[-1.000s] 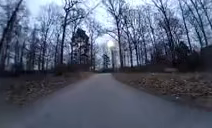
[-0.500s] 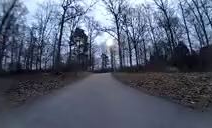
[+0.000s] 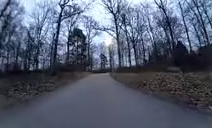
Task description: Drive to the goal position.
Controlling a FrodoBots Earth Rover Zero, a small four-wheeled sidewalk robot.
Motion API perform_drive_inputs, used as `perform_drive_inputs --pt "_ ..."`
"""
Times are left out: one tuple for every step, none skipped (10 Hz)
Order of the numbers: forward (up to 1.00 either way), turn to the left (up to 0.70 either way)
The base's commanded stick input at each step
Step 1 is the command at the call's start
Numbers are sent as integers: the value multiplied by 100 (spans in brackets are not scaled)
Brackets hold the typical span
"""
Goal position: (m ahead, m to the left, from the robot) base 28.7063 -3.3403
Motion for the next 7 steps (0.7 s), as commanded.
perform_drive_inputs --pt "100 0" --pt "100 0" --pt "100 0" --pt "100 0" --pt "100 0" --pt "100 0" --pt "100 0"
